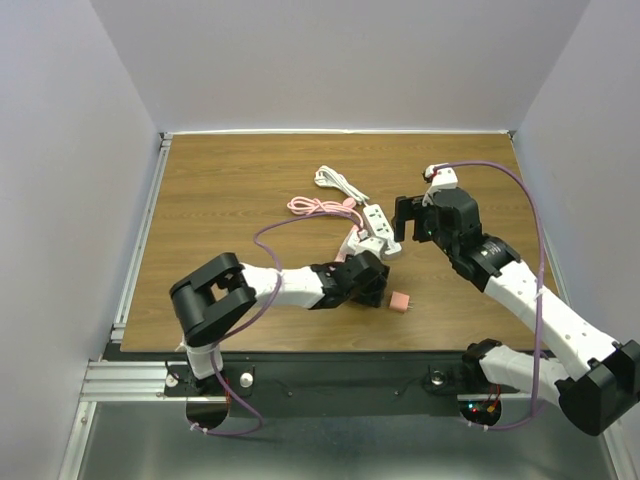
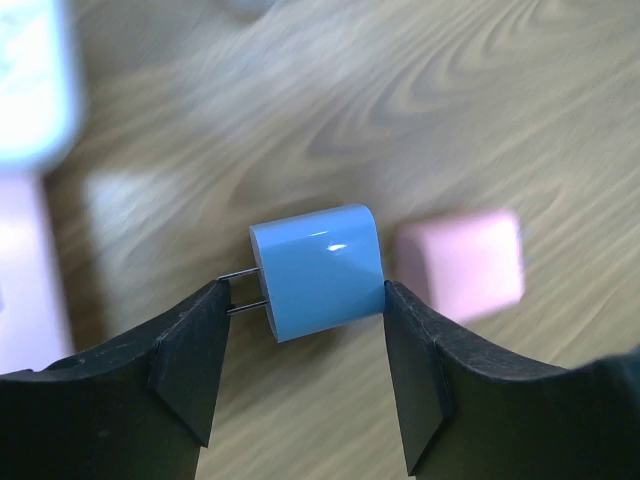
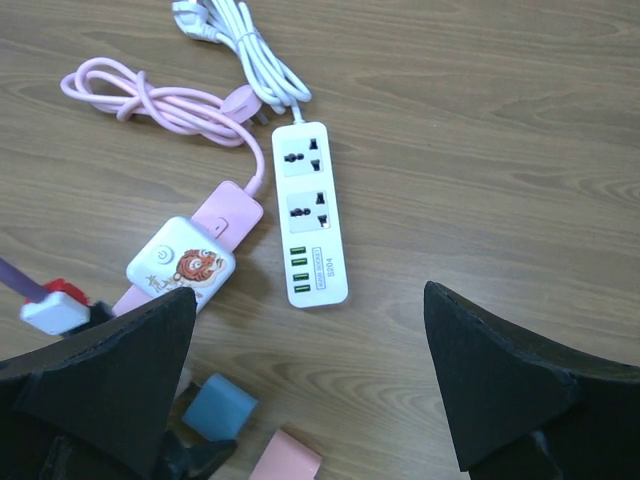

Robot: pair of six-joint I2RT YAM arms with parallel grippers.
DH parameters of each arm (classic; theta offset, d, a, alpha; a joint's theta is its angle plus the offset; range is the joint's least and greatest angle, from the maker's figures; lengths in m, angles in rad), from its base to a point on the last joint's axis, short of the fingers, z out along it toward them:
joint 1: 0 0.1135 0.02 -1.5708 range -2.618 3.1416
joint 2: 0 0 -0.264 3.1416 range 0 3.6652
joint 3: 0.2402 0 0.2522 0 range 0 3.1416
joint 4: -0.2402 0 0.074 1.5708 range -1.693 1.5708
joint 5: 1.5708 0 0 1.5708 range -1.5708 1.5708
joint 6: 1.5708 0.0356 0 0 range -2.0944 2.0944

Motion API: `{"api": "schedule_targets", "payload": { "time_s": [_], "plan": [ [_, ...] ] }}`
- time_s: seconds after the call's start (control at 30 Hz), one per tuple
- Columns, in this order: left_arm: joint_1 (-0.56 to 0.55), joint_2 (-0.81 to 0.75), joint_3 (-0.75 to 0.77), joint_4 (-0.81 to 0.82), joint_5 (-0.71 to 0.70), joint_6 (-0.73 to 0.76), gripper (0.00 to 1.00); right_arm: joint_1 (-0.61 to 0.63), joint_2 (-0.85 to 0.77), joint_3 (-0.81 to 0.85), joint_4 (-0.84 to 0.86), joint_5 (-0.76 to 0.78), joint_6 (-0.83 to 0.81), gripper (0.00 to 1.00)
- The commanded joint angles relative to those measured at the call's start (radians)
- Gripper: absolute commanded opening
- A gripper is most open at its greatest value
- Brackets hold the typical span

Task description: Insert the plug

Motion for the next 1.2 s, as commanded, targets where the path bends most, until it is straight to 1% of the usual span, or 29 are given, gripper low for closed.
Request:
{"api": "schedule_targets", "payload": {
  "time_s": [0.0, 0.03, 0.07, 0.13, 0.17, 0.23, 0.27, 0.33, 0.37, 0.43, 0.53, 0.63, 0.67, 0.77, 0.87, 1.03, 1.17],
  "plan": [
    [0.039, -0.195, -0.079, -0.039, -0.025, 0.032, 0.00, -0.009, -0.041, 0.036, 0.043, -0.055, 0.018, 1.00],
    [0.048, -0.230, -0.112, -0.031, -0.033, 0.033, 0.00, -0.007, -0.049, 0.045, 0.043, -0.066, 0.024, 1.00],
    [0.068, -0.302, -0.129, -0.005, -0.036, 0.038, 0.00, -0.009, -0.052, 0.050, 0.042, -0.090, 0.039, 1.00],
    [0.085, -0.368, -0.180, 0.033, -0.045, 0.038, 0.00, -0.007, -0.058, 0.064, 0.038, -0.112, 0.059, 1.00],
    [0.091, -0.429, -0.195, 0.043, -0.050, 0.038, 0.00, -0.007, -0.057, 0.070, 0.034, -0.127, 0.091, 1.00],
    [0.107, -0.485, -0.232, 0.061, -0.071, 0.033, 0.00, -0.009, -0.055, 0.084, 0.025, -0.156, 0.127, 1.00],
    [0.111, -0.537, -0.243, 0.076, -0.079, 0.032, 0.00, -0.010, -0.046, 0.091, 0.022, -0.210, 0.163, 1.00],
    [0.116, -0.582, -0.267, 0.111, -0.108, 0.038, 0.00, -0.007, -0.031, 0.094, 0.026, -0.288, 0.229, 1.00],
    [0.116, -0.620, -0.275, 0.125, -0.116, 0.044, 0.00, -0.009, -0.009, 0.102, 0.026, -0.366, 0.249, 1.00],
    [0.117, -0.652, -0.286, 0.156, -0.130, 0.058, 0.00, -0.009, 0.008, 0.097, 0.046, -0.466, 0.300, 0.99],
    [0.117, -0.668, -0.284, 0.170, -0.142, 0.067, 0.00, -0.009, 0.005, 0.065, 0.129, -0.531, 0.361, 0.99],
    [0.117, -0.680, -0.283, 0.193, -0.156, 0.078, 0.00, -0.009, 0.031, 0.056, 0.173, -0.619, 0.421, 0.98],
    [0.117, -0.682, -0.283, 0.201, -0.157, 0.082, 0.00, -0.009, 0.035, 0.047, 0.211, -0.662, 0.450, 0.98],
    [0.117, -0.680, -0.281, 0.219, -0.157, 0.084, 0.00, -0.007, 0.046, 0.007, 0.255, -0.698, 0.496, 0.98],
    [0.117, -0.680, -0.280, 0.233, -0.162, 0.085, 0.00, -0.006, 0.061, -0.007, 0.267, -0.718, 0.523, 0.97],
    [0.117, -0.679, -0.264, 0.245, -0.157, 0.099, 0.00, -0.004, 0.064, -0.041, 0.284, -0.706, 0.533, 0.97],
    [0.117, -0.677, -0.261, 0.254, -0.145, 0.101, 0.00, 0.004, 0.075, -0.071, 0.347, -0.716, 0.552, 0.95]
  ]
}}
